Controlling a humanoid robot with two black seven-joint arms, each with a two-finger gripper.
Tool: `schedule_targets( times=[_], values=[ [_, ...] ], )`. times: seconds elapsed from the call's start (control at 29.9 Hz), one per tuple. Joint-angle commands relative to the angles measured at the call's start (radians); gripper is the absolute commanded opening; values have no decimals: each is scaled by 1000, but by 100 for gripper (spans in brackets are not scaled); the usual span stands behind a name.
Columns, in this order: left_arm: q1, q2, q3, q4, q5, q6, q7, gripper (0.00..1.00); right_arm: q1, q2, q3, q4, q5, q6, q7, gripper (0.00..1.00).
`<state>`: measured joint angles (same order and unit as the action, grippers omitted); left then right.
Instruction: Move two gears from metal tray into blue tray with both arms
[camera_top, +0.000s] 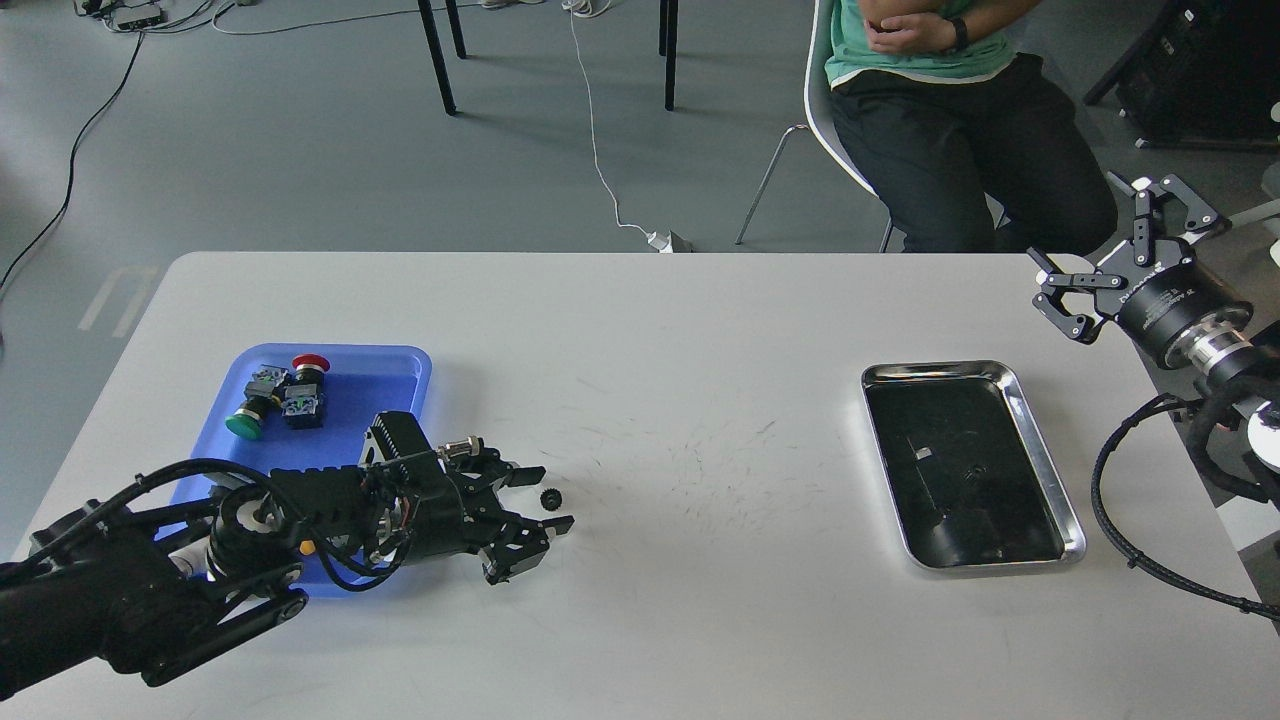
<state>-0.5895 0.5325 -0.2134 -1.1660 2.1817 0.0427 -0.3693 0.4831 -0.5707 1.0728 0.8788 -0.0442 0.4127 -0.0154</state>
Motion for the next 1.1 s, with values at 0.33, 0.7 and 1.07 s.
schedule_targets(
  times=[0.33,0.7,1.07],
  values=[
    [7,1,0,14,0,0,1,12,-1,8,-2,2,-5,1,0,94],
    [-32,167,-29,-150,-9,-1,-13,8,6,6,-30,5,-5,3,0,94],
    [-84,497,-40,-250,-149,48,-97,9,8,6,-37,5,-5,6,0,94]
  ],
)
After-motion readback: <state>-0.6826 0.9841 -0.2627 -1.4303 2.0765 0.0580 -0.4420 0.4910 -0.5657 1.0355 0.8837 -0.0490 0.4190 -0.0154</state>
